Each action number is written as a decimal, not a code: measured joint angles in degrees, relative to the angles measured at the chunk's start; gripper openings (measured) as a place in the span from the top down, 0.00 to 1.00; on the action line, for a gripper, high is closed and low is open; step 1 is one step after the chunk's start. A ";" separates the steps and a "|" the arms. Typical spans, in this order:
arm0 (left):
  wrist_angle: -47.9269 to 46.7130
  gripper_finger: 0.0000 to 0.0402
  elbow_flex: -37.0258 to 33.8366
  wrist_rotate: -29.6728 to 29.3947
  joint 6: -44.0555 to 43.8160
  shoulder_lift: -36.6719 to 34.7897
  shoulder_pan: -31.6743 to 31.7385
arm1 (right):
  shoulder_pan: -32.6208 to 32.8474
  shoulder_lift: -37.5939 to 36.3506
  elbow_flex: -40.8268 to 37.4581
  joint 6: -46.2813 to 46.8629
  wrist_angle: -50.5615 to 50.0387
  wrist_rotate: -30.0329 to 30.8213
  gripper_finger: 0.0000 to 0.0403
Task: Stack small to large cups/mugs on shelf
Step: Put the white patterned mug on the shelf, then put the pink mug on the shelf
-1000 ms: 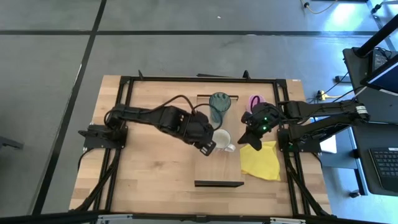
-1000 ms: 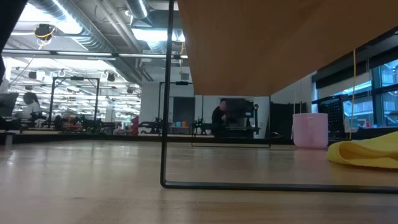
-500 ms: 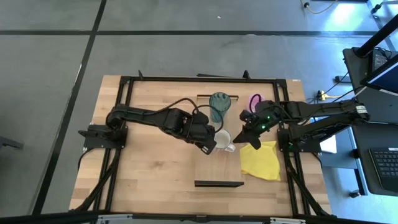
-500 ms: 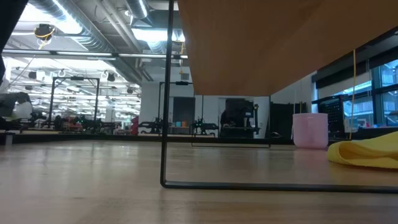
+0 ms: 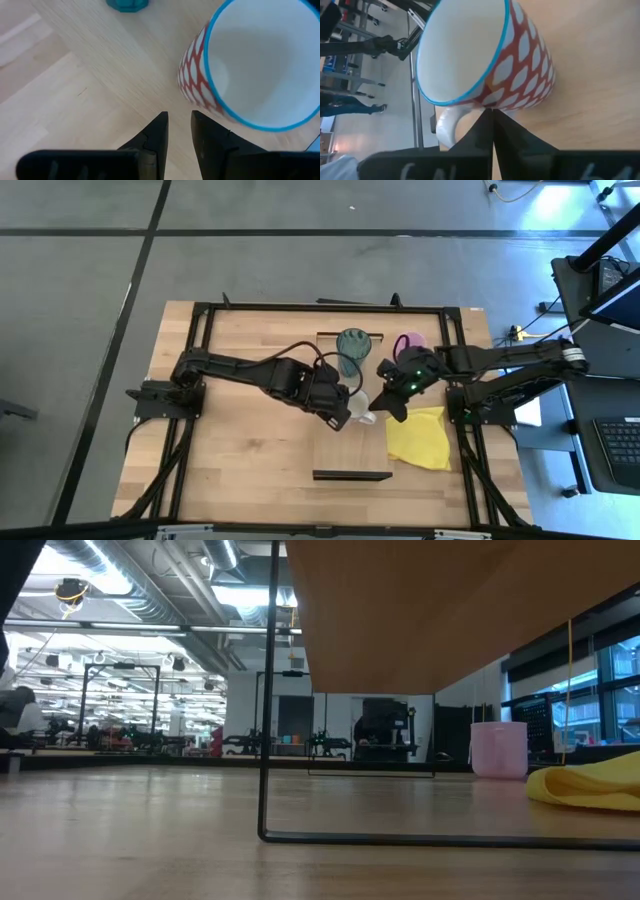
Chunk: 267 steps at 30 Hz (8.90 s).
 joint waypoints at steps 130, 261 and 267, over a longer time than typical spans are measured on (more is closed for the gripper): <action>107.33 1.00 -126.35 15.85 28.60 -84.72 8.82 | -60.39 -12.07 2.18 -13.40 -29.24 -7.84 0.74; 78.88 0.95 -126.33 16.50 30.84 -113.72 20.72 | -60.30 2.33 -10.40 -21.42 -31.31 17.21 0.60; 78.88 0.97 -126.33 16.50 30.84 -113.72 20.70 | -60.30 2.36 -10.43 -24.24 -31.18 18.20 0.73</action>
